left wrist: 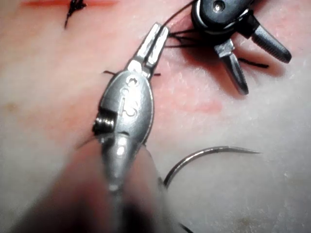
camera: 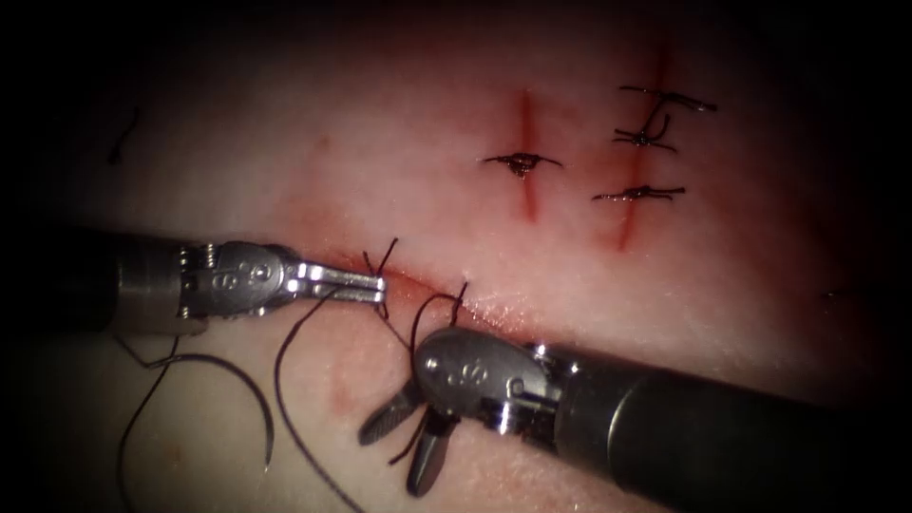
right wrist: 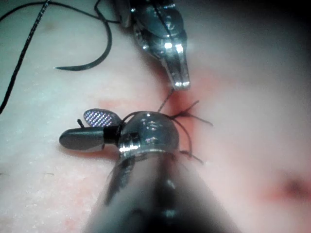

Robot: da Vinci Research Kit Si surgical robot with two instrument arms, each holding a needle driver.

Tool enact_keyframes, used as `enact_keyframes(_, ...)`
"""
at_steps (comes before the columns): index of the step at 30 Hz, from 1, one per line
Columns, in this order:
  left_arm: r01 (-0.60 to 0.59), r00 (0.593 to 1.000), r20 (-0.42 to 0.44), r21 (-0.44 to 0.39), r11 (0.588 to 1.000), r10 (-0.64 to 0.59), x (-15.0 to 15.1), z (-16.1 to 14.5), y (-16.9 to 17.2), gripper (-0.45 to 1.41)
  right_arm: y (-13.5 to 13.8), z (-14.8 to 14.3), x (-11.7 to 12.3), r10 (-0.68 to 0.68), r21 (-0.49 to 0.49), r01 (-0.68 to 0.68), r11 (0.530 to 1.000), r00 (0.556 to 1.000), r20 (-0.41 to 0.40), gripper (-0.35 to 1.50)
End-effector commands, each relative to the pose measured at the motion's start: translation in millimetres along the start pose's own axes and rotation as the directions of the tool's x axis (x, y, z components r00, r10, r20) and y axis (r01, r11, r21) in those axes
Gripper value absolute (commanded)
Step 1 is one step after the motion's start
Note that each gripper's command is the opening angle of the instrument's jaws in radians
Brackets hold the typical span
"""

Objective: Wound Closure
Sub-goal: Grab the suture tail end with the right gripper.

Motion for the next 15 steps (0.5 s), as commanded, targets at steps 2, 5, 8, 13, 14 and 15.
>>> enact_keyframes(2, 0.000, 1.000, -0.001, 0.000, 1.000, 0.000, -0.8, 0.4, 0.2, -0.45, 0.9, 0.9, -0.6, -0.024, -0.007, 0.025, 1.000, 1.000, 0.019, 1.13)
enact_keyframes(5, -0.001, 1.000, -0.001, -0.001, 1.000, 0.001, -0.7, 0.4, 0.3, -0.45, 1.0, 1.0, -0.8, -0.048, -0.020, 0.049, 0.999, 0.999, 0.020, 0.81)
enact_keyframes(8, -0.001, 1.000, -0.001, -0.002, 1.000, 0.001, -0.7, 0.3, 0.5, -0.45, 1.1, 0.7, -0.6, -0.074, -0.033, 0.075, 0.997, 0.997, 0.016, -0.35)
enact_keyframes(13, -0.006, 1.000, -0.001, -0.006, 1.000, 0.006, -0.4, 0.4, 1.6, -0.45, 1.4, -1.0, 0.6, -0.045, -0.033, 0.045, 0.998, 0.999, 0.000, -0.35)
enact_keyframes(14, -0.008, 1.000, 0.000, -0.006, 1.000, 0.008, -0.4, 0.5, 1.9, -0.45, 1.4, -1.5, 0.9, -0.043, -0.031, 0.043, 0.999, 0.999, -0.010, -0.35)
enact_keyframes(15, -0.010, 1.000, 0.000, -0.007, 1.000, 0.010, -0.3, 0.5, 2.3, -0.45, 1.5, -1.9, 1.1, -0.035, -0.036, 0.035, 0.999, 0.999, -0.020, -0.35)
